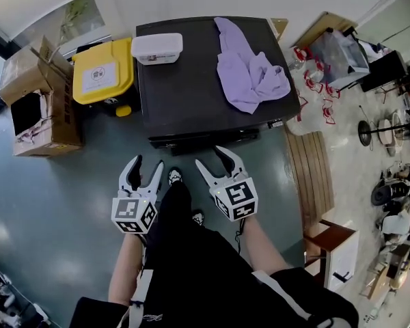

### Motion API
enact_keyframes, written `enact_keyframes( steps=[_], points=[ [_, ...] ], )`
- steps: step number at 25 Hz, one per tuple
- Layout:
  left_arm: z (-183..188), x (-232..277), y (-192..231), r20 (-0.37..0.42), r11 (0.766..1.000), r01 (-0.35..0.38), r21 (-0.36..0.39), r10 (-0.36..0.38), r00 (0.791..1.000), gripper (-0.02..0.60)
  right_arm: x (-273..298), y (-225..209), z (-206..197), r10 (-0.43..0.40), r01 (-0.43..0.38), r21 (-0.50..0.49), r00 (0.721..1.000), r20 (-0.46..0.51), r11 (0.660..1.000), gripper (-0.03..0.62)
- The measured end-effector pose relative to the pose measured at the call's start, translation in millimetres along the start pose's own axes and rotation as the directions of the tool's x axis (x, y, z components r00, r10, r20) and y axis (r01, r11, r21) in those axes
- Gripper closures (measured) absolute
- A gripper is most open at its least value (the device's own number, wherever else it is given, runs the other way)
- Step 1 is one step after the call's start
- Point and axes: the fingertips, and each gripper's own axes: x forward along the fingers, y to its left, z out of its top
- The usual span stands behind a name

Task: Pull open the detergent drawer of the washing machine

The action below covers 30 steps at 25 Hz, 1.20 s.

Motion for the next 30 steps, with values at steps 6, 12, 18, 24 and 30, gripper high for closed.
enact_keyframes(
  steps=[6, 12, 18, 24, 30],
  points=[
    [-34, 33, 24, -0.051, 1.0, -0.007, -0.019, 0.006, 0.999, 0.311, 28, -19, -44, -0.031, 0.033, 0.018, 0.996, -0.081, 0.999, 0.353],
    [-65, 57, 44, -0.113, 0.998, -0.034, -0.059, 0.027, 0.993, 0.311, 49, -32, -68, -0.046, 0.051, 0.035, 0.992, -0.119, 0.998, 0.353],
    [-89, 76, 40, -0.183, 1.0, 0.016, -0.009, -0.017, 0.983, 0.311, 68, -45, -79, -0.056, 0.065, 0.051, 0.987, -0.152, 0.997, 0.35],
    [-97, 87, 39, -0.199, 0.999, 0.029, -0.014, -0.031, 0.979, 0.311, 80, -50, -84, -0.055, 0.066, 0.061, 0.984, -0.17, 0.996, 0.347],
    [-97, 93, 41, -0.2, 1.0, 0.019, -0.016, -0.022, 0.98, 0.31, 86, -52, -86, -0.059, 0.074, 0.078, 0.982, -0.179, 0.994, 0.347]
  ],
)
